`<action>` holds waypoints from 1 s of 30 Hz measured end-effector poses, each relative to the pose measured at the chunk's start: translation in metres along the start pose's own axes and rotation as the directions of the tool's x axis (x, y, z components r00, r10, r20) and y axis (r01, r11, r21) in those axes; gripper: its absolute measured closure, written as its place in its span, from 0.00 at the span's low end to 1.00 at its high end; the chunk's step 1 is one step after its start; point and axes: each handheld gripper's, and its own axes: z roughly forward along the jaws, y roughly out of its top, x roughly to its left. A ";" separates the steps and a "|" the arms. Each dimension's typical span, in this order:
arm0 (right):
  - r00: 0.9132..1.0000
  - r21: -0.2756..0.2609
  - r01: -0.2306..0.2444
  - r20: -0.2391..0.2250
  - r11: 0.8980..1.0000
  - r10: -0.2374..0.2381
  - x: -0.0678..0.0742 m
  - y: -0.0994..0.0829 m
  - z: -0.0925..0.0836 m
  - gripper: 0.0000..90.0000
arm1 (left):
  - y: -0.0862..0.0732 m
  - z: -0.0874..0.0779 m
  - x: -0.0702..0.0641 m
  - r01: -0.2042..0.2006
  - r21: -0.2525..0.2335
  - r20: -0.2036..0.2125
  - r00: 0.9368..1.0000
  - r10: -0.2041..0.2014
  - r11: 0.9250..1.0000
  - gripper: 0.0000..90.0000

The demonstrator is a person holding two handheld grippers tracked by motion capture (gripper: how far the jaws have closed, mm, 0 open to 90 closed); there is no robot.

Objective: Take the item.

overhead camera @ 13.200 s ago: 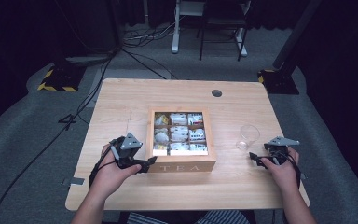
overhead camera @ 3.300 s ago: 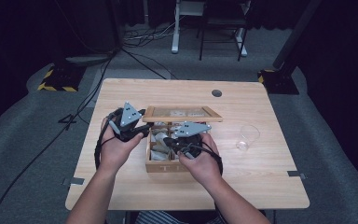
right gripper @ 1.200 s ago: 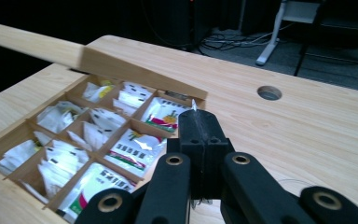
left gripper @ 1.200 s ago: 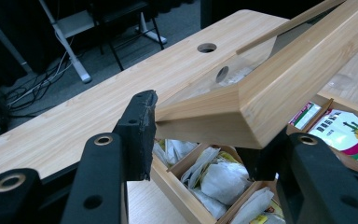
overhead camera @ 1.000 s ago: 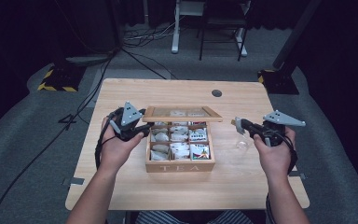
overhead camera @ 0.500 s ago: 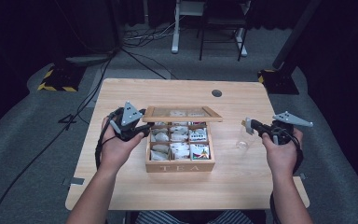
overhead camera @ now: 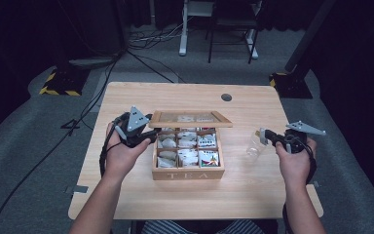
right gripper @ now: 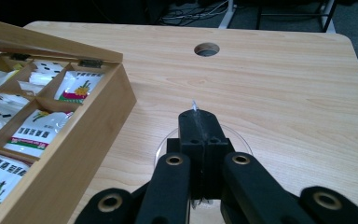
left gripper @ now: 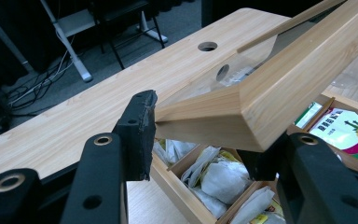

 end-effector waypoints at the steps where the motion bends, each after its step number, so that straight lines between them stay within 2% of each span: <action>1: 1.000 0.002 -0.005 0.003 1.000 0.005 0.000 -0.001 0.000 1.00 | 0.000 0.000 0.000 0.000 0.000 0.000 1.000 0.000 1.000 0.58; 8: 1.000 0.013 0.000 0.004 1.000 0.000 -0.002 -0.007 0.006 1.00 | 0.000 0.000 0.000 -0.002 0.001 -0.002 1.000 0.002 1.000 0.58; 12: 0.999 0.027 0.025 0.020 0.999 -0.026 -0.001 -0.009 0.008 1.00 | 0.000 0.000 0.000 -0.004 0.002 -0.002 1.000 0.004 1.000 0.58; 15: 0.999 0.033 0.029 0.033 0.999 -0.030 -0.001 -0.009 0.008 0.88 | 0.000 0.000 0.000 -0.003 0.003 -0.001 1.000 0.003 1.000 0.57; 26: 0.998 0.023 0.044 0.050 0.999 -0.045 -0.002 -0.005 0.002 0.76 | 0.000 0.001 -0.001 -0.001 0.005 -0.001 1.000 0.001 1.000 0.57; 30: 0.997 0.036 0.044 0.057 0.998 -0.046 -0.007 -0.005 0.000 0.67 | 0.000 0.001 -0.001 -0.004 0.009 0.000 1.000 0.004 1.000 0.57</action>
